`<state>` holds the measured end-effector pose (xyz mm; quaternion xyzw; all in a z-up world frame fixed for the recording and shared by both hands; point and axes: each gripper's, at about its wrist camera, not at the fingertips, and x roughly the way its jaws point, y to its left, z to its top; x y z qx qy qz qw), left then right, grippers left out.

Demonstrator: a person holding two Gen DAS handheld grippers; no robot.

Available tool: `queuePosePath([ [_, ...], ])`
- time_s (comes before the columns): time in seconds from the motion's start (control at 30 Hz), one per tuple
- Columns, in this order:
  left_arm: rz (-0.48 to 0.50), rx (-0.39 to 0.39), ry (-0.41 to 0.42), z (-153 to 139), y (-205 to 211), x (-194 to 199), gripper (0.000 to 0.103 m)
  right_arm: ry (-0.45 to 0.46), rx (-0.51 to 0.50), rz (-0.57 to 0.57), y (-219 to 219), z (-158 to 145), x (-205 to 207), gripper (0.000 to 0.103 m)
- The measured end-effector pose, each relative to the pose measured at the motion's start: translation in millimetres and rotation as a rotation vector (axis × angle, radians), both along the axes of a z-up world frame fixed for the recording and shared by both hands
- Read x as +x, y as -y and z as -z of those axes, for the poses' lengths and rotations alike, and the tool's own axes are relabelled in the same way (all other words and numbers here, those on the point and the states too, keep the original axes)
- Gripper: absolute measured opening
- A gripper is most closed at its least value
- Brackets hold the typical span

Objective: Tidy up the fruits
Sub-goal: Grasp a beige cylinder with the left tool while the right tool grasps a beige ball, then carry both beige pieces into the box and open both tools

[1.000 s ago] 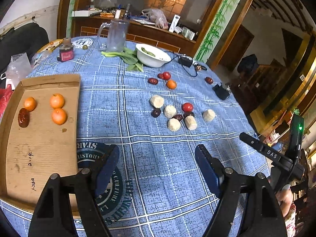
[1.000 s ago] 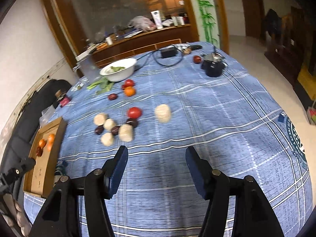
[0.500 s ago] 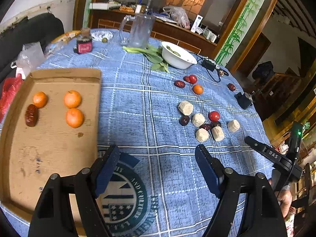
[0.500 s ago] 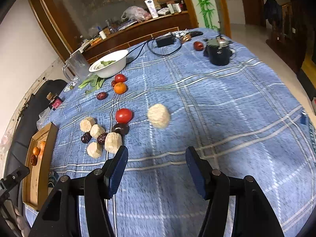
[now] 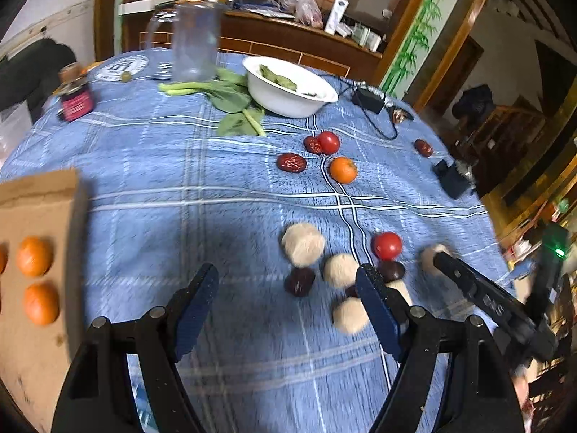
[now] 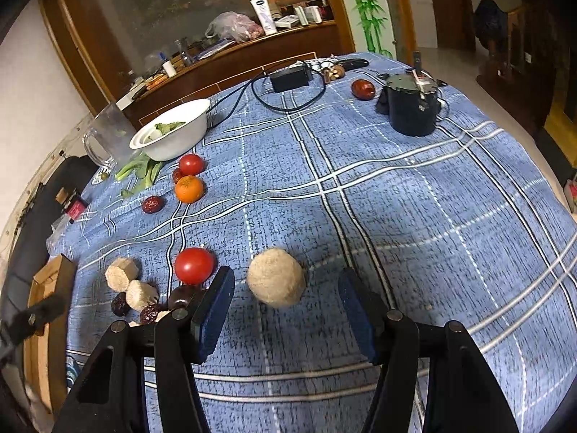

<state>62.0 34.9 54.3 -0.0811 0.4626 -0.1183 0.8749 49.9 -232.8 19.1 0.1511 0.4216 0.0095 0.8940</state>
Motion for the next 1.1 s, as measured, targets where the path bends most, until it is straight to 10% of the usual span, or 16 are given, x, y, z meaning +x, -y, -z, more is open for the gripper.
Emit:
queuePosePath([
  [0.37,0.059,0.066,0.002,29,30,36,0.033,-0.006,-0.037,-0.031,-5,8,7,0.049],
  [1.1,0.022,0.005,0.103,-7,12,-11,0.033,0.047,0.047,-0.012,9,2,-4,0.036],
])
